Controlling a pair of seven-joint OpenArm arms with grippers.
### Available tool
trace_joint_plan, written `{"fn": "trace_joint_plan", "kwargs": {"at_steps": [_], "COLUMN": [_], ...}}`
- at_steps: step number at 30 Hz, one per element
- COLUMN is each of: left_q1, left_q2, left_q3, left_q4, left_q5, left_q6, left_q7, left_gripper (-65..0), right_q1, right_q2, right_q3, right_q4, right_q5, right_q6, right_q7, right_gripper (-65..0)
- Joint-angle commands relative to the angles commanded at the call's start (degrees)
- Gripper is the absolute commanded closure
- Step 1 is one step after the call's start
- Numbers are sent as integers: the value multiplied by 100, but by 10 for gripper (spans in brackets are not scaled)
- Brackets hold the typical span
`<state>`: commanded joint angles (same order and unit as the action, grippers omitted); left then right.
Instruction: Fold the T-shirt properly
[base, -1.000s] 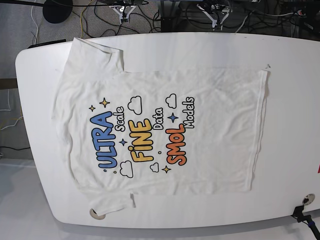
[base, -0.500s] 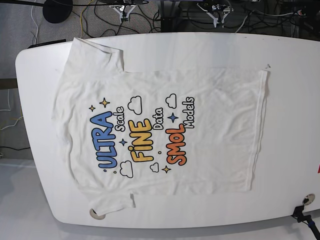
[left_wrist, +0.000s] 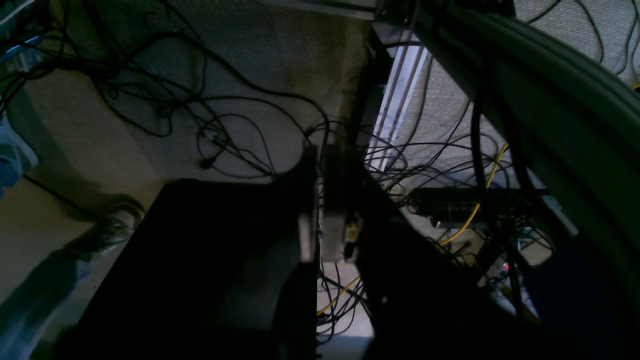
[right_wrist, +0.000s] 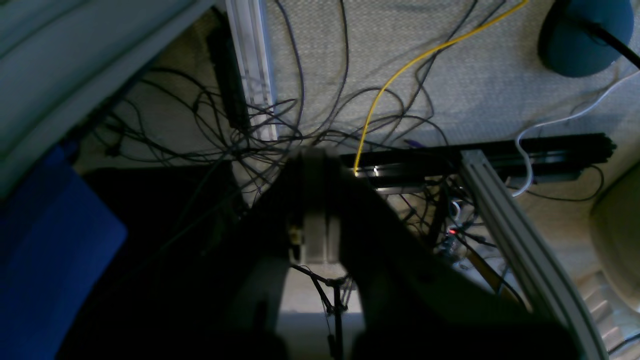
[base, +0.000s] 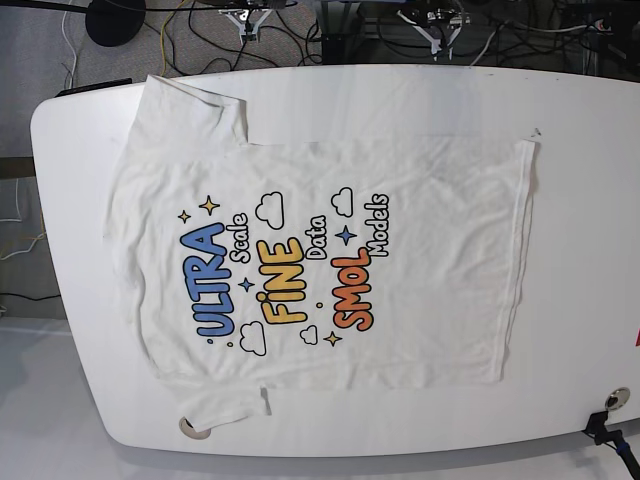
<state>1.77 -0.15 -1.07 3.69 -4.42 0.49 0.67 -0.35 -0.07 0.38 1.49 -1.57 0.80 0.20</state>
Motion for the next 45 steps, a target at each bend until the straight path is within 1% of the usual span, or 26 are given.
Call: {"fn": "trace_joint_plan", "kwargs": {"at_steps": [5, 6, 16, 24, 26, 27, 36, 45], "left_q1": [-10, 1, 3, 185, 355, 144, 177, 177], "left_q2": [3, -4, -11, -228, -289, -199, -215, -240], "left_q3": [23, 22, 24, 81, 60, 80, 59, 76], "left_q4": [-46, -39, -67, 119, 373, 118, 94, 109], "left_q5": [-6, 12, 29, 31, 50, 29, 7, 17], "left_q6": [13, 24, 30, 23, -65, 26, 10, -5], "left_q7": [46, 46, 62, 23, 8, 56, 33, 54], "left_gripper": [-2, -2, -1, 0, 0, 0, 0, 0], "right_q1": [25, 29, 12, -64, -143, -59, -80, -83], "right_q2": [15, 20, 16, 93, 160, 27, 10, 20], "right_q3": [-3, -6, 15, 57, 40, 6, 43, 19], "right_q4": [3, 25, 37, 308, 528, 318, 358, 379], "right_q5": [-29, -33, -15, -34, -10, -45, -94, -77], "right_q6": [-13, 8, -34, -63, -33, 16, -2, 16], "right_q7": [-9, -27, 17, 34, 65, -32, -29, -80], "right_gripper": [0, 0, 0, 0, 0, 0, 0, 0]}}
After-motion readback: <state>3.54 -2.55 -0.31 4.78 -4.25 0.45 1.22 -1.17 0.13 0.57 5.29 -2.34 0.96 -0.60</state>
